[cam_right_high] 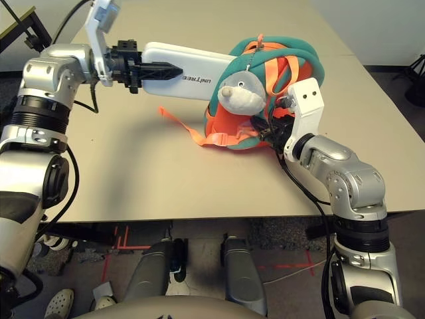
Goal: Put the pencil case into the backpack and zip it.
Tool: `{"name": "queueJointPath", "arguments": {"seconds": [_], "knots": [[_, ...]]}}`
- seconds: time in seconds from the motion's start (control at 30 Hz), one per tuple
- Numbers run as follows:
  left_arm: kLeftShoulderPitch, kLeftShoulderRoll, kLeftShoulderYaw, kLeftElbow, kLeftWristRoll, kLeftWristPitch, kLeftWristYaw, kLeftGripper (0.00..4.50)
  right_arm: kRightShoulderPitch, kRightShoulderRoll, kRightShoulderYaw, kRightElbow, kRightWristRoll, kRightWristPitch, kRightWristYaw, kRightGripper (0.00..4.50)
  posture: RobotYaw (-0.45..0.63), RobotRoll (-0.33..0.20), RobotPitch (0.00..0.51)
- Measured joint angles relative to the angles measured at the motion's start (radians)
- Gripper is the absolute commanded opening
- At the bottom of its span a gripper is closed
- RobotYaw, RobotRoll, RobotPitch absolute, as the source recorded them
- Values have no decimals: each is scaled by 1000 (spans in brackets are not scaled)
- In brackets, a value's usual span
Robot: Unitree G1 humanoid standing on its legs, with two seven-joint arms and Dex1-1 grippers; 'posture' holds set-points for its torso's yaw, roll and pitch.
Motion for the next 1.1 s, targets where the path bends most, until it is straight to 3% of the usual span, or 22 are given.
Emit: {"name": "queueJointPath", "arguments": {"seconds": [0.17, 0.27, 0.3, 0.53, 0.8, 1.1], "knots": [[-12, -135, -6, 129, 53, -112, 100, 1190, -12, 3, 4, 19, -3, -14, 3, 751, -180, 0, 108], [-12, -175, 1, 161, 72, -158, 153, 1190, -19, 8, 9, 30, -4, -24, 6, 751, -184, 0, 106], [-12, -186, 9, 173, 76, -172, 176, 1924, -24, 9, 11, 36, -9, -26, 6, 751, -186, 0, 105], [14, -150, 73, 147, 60, -169, 206, 4457, -30, 15, 12, 42, -24, -33, 11, 751, -182, 0, 109], [155, -27, 159, -53, 2, -43, 224, 4500, -30, 25, 14, 42, -39, -34, 14, 751, -162, 0, 121], [262, 12, 187, -249, -51, 89, 276, 4500, -35, 31, 20, 50, -47, -41, 23, 751, -153, 0, 131]]}}
